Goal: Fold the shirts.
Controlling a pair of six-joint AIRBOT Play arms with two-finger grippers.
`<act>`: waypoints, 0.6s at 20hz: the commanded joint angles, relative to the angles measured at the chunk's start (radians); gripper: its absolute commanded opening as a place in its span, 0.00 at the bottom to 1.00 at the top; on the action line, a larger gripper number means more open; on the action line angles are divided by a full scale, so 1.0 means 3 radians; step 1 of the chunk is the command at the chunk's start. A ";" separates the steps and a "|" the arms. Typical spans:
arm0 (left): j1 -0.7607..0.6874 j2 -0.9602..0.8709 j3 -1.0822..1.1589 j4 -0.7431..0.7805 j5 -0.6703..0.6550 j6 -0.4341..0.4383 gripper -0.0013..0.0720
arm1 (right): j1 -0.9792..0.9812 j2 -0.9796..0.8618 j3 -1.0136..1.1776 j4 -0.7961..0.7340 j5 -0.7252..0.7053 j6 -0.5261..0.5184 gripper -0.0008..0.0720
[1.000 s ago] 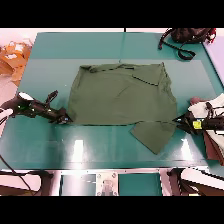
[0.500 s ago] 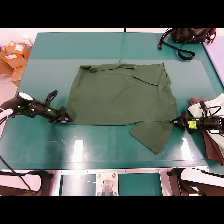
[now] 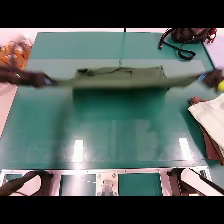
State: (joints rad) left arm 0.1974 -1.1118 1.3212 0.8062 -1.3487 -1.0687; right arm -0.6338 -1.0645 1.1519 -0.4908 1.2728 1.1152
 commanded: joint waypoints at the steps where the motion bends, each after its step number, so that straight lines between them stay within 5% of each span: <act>1: 0.0003 0.0662 0.1078 0.0004 0.0188 -0.0114 0.05 | 0.0005 0.0684 0.0977 0.0350 -0.0209 0.0123 0.04; 7: 0.0003 0.1162 0.2627 0.0169 0.0610 -0.0205 0.05 | -0.0038 0.1474 0.2107 0.0088 -0.0979 0.0378 0.04; 12: 0.0003 0.1226 0.2546 0.0804 0.0580 -0.0462 0.05 | -0.0034 0.1617 0.2234 -0.0416 -0.0993 0.0736 0.04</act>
State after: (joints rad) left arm 0.1970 -0.7616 2.0739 0.9386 -1.1816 -1.1622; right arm -0.6445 -0.6098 1.7924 -0.5354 0.9909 1.2762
